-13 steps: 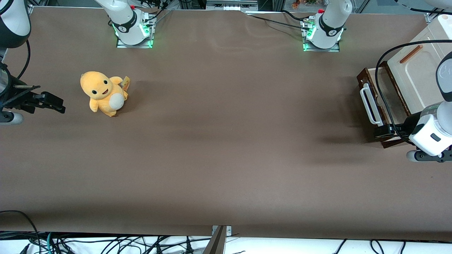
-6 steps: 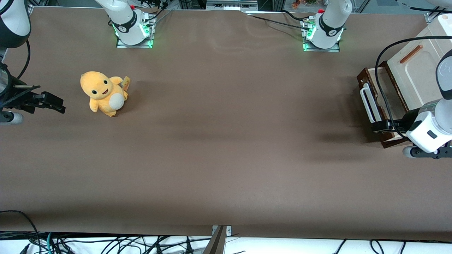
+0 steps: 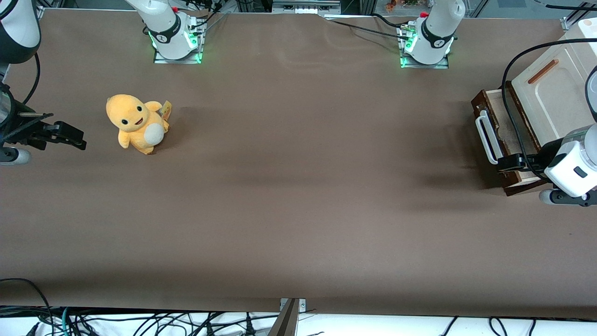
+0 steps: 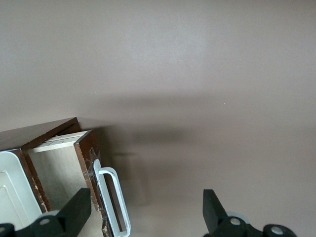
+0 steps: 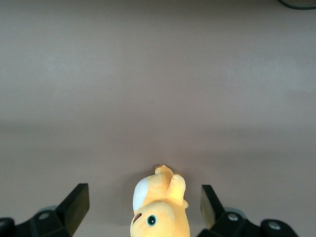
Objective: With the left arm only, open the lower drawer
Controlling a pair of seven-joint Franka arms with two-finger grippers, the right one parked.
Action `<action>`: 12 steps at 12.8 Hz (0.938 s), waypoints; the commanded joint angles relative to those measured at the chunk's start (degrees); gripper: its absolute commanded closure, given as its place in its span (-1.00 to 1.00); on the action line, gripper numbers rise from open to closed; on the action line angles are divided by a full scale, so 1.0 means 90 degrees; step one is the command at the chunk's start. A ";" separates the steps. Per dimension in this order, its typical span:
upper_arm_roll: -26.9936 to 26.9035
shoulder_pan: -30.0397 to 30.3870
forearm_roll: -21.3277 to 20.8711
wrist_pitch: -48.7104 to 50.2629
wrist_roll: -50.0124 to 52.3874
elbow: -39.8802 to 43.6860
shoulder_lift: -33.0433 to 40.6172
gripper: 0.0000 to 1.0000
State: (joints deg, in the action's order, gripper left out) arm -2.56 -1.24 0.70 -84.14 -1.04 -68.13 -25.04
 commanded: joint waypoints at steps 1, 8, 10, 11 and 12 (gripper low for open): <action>0.0021 0.0020 0.0059 0.0004 -0.0148 -0.0243 0.0175 -1.00; 0.0031 0.0020 0.0069 -0.0026 -0.0148 -0.0418 0.0175 -1.00; 0.0031 0.0020 0.0069 -0.0026 -0.0148 -0.0467 0.0175 -1.00; 0.0031 0.0011 0.0069 -0.0045 -0.0148 -0.0477 0.0175 -1.00; 0.0031 0.0001 0.0059 -0.0065 -0.0148 -0.0477 0.0175 -1.00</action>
State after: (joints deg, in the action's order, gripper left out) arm -2.46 -1.27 0.70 -84.17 -1.33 -70.61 -25.05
